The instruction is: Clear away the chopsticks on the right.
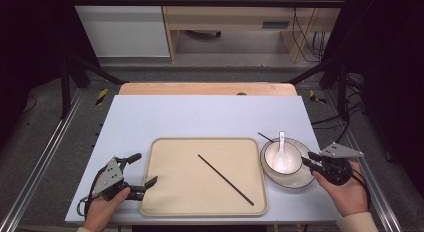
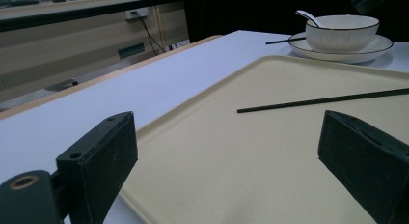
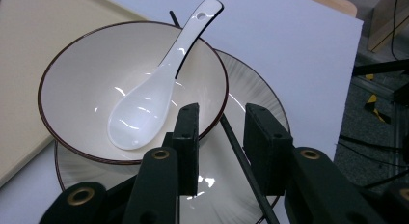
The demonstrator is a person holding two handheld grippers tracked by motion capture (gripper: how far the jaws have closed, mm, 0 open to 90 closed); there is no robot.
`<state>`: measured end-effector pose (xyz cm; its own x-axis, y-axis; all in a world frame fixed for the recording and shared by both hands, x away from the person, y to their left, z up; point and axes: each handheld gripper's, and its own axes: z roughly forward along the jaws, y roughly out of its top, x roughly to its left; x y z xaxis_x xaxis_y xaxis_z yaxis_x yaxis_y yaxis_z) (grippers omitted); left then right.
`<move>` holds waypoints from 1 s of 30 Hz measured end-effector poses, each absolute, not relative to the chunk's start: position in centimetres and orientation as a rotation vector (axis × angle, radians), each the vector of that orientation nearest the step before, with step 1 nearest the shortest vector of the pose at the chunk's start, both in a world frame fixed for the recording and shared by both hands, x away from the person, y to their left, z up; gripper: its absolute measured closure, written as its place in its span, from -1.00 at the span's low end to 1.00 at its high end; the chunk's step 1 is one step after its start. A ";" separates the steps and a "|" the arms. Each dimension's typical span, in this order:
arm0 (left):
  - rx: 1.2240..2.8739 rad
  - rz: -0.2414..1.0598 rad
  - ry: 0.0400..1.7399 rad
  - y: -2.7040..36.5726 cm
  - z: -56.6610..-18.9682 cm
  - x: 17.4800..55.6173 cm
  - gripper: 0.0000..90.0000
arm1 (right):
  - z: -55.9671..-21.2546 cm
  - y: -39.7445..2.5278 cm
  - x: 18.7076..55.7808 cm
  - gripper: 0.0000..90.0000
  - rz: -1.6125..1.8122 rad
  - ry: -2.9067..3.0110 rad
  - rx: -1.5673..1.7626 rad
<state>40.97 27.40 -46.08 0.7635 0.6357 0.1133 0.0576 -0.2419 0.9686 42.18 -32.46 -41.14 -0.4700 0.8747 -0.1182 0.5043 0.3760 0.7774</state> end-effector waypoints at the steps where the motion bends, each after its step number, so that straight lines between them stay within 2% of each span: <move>1: 1.751 0.594 0.545 27.4 -46.1 41.0 -0.86 | -41.1 -32.5 42.2 0.49 0.931 2.117 1.185; 6: 1.749 0.594 0.542 27.4 -46.0 40.9 -0.86 | -41.0 -33.3 41.8 0.58 0.921 2.080 1.198; 18: 1.748 0.595 0.545 27.4 -46.1 41.0 -0.86 | -44.3 -33.8 44.4 0.51 0.784 2.238 1.208; 22: 1.748 0.595 0.543 27.4 -46.0 41.0 -0.86 | -44.9 -33.7 45.0 0.58 0.748 2.275 1.187; 28: 1.748 0.595 0.543 27.4 -46.0 41.0 -0.86 | -45.1 -33.8 45.3 0.85 0.729 2.316 1.177; 30: 1.746 0.596 0.544 27.4 -46.0 40.9 -0.86 | -45.0 -33.8 45.3 0.86 0.728 2.317 1.178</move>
<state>40.94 27.42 -46.04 0.7633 0.6362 0.1128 0.0548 -0.2376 0.9698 45.28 -33.82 -45.03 -0.5413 0.8286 -0.1432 0.5979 0.4990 0.6273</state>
